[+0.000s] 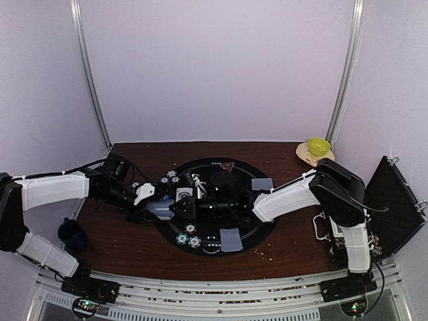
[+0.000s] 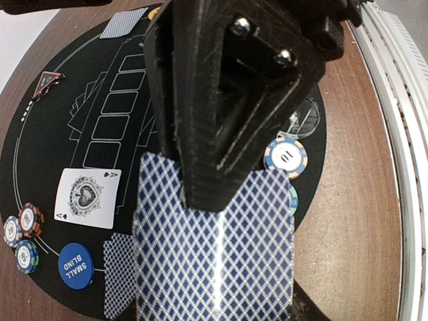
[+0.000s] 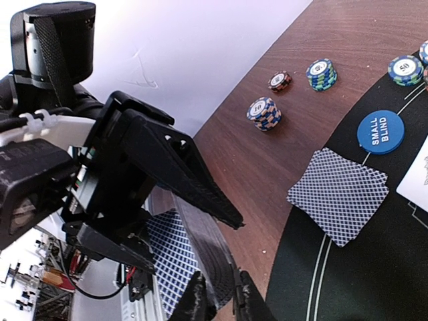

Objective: Distribute texas hold em gaming equipment
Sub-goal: Pick up the poker card from the face-down deck piles.

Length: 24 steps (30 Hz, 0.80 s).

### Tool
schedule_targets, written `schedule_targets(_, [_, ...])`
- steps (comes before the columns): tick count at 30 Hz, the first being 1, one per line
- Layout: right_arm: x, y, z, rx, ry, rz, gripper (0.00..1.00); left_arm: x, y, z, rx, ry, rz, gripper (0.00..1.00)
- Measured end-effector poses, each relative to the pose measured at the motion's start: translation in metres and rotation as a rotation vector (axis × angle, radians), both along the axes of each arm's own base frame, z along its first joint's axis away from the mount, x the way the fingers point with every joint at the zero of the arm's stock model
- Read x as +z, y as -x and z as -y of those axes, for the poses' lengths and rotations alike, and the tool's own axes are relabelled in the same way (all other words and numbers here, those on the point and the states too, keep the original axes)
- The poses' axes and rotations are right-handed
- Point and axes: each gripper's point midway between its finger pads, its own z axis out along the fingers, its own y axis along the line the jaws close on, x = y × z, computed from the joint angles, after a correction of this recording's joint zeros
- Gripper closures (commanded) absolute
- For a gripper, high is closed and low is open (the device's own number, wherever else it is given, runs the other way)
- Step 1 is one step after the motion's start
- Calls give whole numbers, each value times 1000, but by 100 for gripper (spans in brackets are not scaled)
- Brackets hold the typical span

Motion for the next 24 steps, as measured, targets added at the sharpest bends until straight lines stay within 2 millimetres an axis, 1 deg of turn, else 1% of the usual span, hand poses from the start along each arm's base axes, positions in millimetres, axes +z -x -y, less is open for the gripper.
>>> schedule_targets(4, [4, 3, -1, 14, -23, -14, 99, 0, 0, 0, 0, 0, 1, 53])
schedule_targets(5, [5, 3, -1, 16, -27, -15, 100, 0, 0, 0, 0, 0, 0, 53])
schedule_targets(9, [6, 4, 1, 21, -39, -23, 100, 0, 0, 0, 0, 0, 1, 53])
schedule_targets(14, [11, 6, 11, 13, -41, -29, 100, 0, 0, 0, -1, 1, 1, 53])
schedule_targets(19, [17, 4, 28, -7, -41, -27, 100, 0, 0, 0, -1, 1, 1, 53])
schedule_targets(24, [26, -9, 53, -64, -34, -2, 100, 0, 0, 0, -1, 1, 2, 53])
